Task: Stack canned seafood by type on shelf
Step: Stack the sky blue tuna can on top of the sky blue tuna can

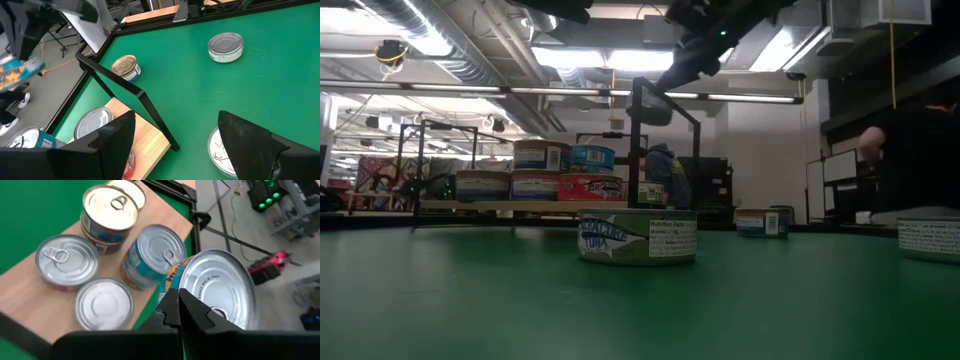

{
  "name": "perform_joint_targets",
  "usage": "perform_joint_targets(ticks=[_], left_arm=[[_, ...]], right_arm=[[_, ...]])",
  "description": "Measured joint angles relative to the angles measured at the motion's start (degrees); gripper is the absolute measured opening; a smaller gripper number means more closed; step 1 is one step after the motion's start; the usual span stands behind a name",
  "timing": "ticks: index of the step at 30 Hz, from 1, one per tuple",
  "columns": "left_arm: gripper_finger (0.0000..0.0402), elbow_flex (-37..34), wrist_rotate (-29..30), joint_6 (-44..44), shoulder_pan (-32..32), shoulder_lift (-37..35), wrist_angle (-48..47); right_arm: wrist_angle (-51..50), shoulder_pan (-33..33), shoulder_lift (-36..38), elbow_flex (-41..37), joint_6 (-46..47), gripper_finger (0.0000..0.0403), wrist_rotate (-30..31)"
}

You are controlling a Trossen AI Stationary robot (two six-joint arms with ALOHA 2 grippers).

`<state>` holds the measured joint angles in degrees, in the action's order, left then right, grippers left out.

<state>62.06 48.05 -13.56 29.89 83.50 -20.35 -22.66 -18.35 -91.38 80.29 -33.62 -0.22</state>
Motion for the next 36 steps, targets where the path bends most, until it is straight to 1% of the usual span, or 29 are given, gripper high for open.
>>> perform_joint_targets(ticks=[5, 13, 19, 28, 36], left_arm=[[0.0280, 0.00, 0.00, -0.04, 0.00, 0.00, -0.01], [0.0280, 0.00, -0.02, -0.13, 0.13, 0.00, -0.01], [0.0280, 0.00, -0.02, -0.63, 0.17, 0.00, -0.05], [0.0280, 0.00, -0.89, -1.07, 0.65, 0.00, -0.20], [0.0280, 0.00, -1.02, -1.06, 2.15, 0.00, -0.27]], right_arm=[[1.39, 0.02, -3.93, 3.38, -1.45, 0.0000, -1.22], [3.50, 0.00, -9.65, 7.74, -1.52, 0.0000, -5.41], [3.43, 0.02, -13.28, 10.33, -2.66, 0.0000, -6.58], [6.38, 0.02, -16.46, 10.54, -2.87, 0.0000, -9.61], [6.38, 0.45, -16.62, 10.54, -3.32, 0.0000, -10.92]])
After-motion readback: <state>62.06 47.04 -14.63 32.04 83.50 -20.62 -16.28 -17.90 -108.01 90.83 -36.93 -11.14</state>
